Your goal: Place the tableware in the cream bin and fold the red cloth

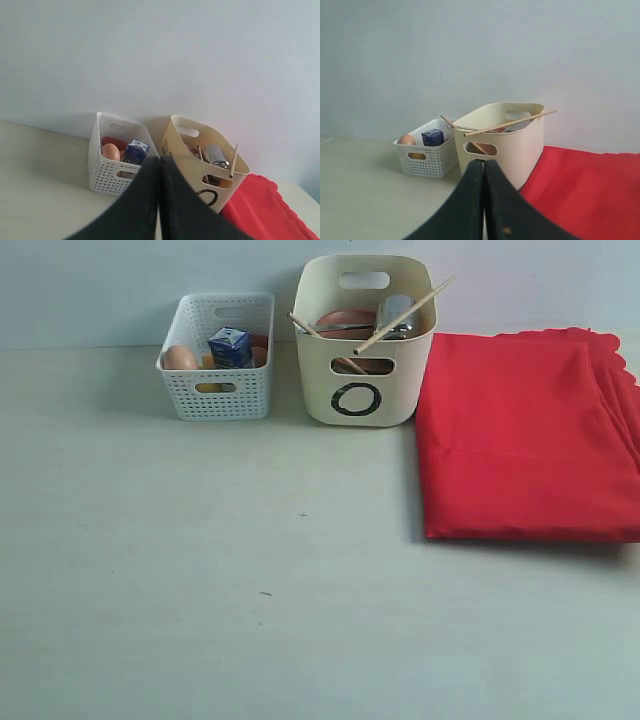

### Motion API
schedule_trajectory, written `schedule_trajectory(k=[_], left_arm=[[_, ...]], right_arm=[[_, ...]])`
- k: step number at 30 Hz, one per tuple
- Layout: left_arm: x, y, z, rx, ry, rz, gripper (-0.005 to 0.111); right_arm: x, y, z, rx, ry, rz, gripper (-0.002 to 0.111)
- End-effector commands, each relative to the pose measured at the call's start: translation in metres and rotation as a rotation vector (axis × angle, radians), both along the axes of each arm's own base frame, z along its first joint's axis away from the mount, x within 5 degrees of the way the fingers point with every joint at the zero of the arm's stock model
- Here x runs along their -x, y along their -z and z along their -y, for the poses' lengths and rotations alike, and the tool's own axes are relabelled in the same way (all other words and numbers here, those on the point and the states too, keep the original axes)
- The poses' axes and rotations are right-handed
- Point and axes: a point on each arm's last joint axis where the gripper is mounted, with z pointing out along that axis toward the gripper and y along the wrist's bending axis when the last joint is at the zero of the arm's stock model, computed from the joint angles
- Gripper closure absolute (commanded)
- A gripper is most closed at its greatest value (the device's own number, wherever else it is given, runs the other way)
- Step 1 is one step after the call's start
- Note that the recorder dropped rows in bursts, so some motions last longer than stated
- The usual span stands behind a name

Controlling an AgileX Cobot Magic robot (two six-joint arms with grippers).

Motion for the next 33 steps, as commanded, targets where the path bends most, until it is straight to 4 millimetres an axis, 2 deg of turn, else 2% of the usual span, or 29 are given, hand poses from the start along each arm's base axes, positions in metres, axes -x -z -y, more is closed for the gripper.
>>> schedule_trajectory(k=[1,4,7,13,33], left_arm=[[0.0,0.002,0.0,-0.014,0.001,0.007,0.104],[0.0,0.002,0.0,-0.014,0.001,0.007,0.104],[0.0,0.002,0.0,-0.014,0.001,0.007,0.104],[0.0,0.002,0.0,-0.016,0.001,0.008,0.104],[0.0,0.002,0.0,-0.018,0.001,0.009,0.104]], right_arm=[[0.0,0.002,-0.001,0.039,-0.005,0.005,0.108],[0.001,0.008,-0.002,0.153,-0.019,-0.029,0.108],[0.0,0.015,0.003,0.187,0.025,-0.101,0.108],[-0.003,0.014,0.014,-0.047,0.155,-0.157,0.108],[-0.003,0.014,0.016,-0.031,0.174,-0.147,0.108]])
